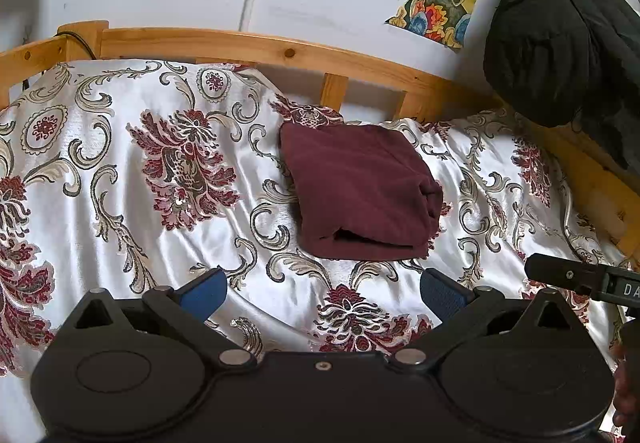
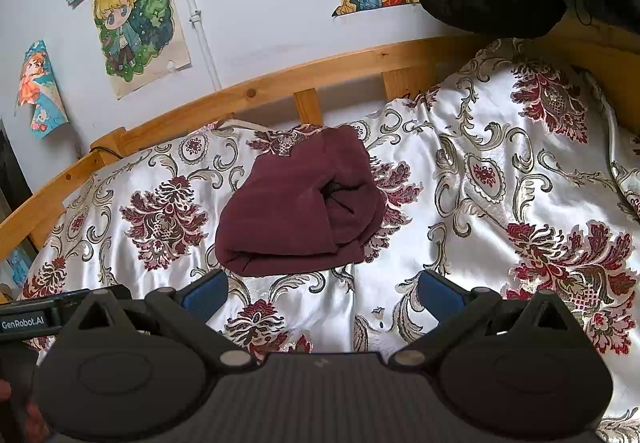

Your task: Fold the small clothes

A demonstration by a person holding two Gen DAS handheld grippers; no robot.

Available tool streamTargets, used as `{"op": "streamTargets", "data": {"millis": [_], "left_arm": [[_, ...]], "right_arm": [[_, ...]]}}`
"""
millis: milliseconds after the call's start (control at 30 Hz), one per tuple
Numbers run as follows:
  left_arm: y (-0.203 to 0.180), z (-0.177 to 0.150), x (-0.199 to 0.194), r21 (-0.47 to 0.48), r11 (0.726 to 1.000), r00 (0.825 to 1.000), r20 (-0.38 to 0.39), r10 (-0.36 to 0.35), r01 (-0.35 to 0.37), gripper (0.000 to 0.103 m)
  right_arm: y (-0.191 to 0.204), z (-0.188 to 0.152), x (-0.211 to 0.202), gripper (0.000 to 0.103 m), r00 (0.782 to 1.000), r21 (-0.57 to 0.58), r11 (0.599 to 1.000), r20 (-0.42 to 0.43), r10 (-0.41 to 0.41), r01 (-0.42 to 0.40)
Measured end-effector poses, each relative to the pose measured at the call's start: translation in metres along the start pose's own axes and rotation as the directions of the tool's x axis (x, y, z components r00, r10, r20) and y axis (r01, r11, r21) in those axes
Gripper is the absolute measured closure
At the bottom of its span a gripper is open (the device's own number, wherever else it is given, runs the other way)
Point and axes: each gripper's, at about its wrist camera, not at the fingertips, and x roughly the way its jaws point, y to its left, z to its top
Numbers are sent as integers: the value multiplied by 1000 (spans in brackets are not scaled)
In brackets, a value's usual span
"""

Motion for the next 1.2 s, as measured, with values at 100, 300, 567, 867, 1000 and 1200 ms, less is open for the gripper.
{"op": "streamTargets", "data": {"millis": [100, 300, 567, 867, 1000, 1200], "left_arm": [[-1, 1, 1, 0, 1000, 1000, -14, -15, 15, 1], [-5, 7, -3, -8, 999, 999, 18, 46, -46, 1], [-11, 8, -8, 40, 983, 982, 63, 178, -180, 1], [-11, 7, -6, 58, 979, 979, 61, 193, -197, 1], [-11, 7, -7, 51, 980, 980, 60, 190, -193, 1], [-10, 8, -7, 33, 982, 981, 57, 185, -187, 1]], "right_arm": [[0, 0, 0, 0, 1000, 1, 1000, 0, 0, 0], [1, -1, 0, 0, 1000, 2, 1000, -1, 0, 0], [0, -1, 0, 0, 1000, 4, 1000, -1, 0, 0], [0, -1, 0, 0, 1000, 7, 1000, -3, 0, 0], [1, -2, 0, 0, 1000, 12, 1000, -5, -1, 1], [0, -2, 1, 0, 1000, 19, 1000, -7, -4, 4]]}}
